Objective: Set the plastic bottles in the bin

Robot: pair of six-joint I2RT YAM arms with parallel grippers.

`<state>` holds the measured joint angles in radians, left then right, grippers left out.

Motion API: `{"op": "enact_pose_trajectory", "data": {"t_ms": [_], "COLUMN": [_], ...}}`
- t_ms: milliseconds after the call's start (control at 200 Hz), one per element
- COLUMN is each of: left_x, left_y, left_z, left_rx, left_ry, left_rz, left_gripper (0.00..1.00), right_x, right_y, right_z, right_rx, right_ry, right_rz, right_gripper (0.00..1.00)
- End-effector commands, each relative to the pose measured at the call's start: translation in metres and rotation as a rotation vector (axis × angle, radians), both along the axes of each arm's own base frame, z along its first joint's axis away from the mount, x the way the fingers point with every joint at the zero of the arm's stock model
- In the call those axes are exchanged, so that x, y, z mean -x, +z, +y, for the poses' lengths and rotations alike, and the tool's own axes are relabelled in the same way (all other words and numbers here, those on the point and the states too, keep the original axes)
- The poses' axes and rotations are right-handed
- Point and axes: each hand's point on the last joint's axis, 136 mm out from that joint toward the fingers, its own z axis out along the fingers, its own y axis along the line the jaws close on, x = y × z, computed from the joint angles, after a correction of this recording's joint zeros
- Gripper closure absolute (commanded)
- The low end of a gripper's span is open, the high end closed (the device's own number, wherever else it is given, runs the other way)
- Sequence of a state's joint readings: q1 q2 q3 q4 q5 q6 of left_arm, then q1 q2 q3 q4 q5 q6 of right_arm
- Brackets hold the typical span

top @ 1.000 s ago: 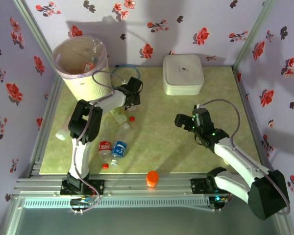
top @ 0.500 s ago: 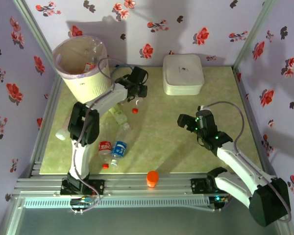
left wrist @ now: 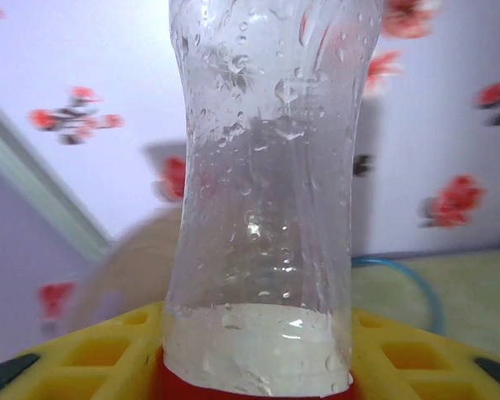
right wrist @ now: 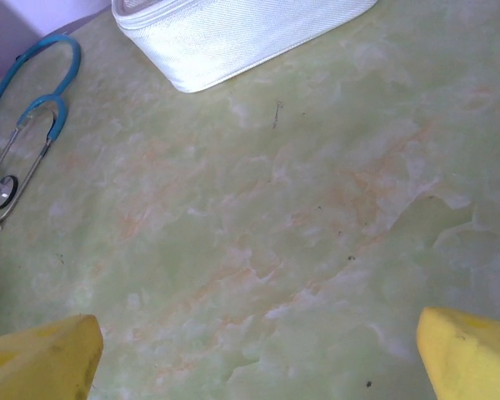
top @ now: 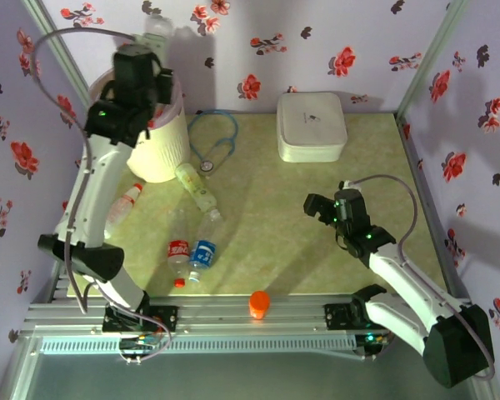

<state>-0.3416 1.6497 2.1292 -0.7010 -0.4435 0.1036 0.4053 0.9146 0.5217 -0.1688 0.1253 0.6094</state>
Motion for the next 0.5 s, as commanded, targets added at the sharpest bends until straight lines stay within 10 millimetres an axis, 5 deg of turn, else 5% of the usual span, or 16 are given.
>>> {"op": "enact_pose_trajectory", "data": {"t_ms": [0, 80, 290, 495], "left_x": [-0.024, -0.043, -0.093, -0.11], "left_y": [-0.018, -0.028, -0.065, -0.113], "left_z": [0.036, 0.055, 0.067, 0.074], "left_rx": [-0.143, -0.123, -0.074, 0.059], "left_ry": [0.066, 0.048, -0.064, -0.117], "left_rz": [0.044, 0.051, 0.06, 0.157], "left_gripper": [0.52, 0.51, 0.5, 0.51], "right_x": [-0.005, -0.006, -0.004, 0.001], "right_y": [0.003, 0.003, 0.007, 0.006], "right_z": [-0.003, -0.002, -0.002, -0.007], "right_rx": [-0.026, -0.032, -0.034, -0.023], "right_ry": [-0.036, -0.034, -0.031, -0.047], "right_rz": [-0.028, -0.028, -0.029, -0.032], "right_gripper": [0.02, 0.02, 0.02, 0.02]}}
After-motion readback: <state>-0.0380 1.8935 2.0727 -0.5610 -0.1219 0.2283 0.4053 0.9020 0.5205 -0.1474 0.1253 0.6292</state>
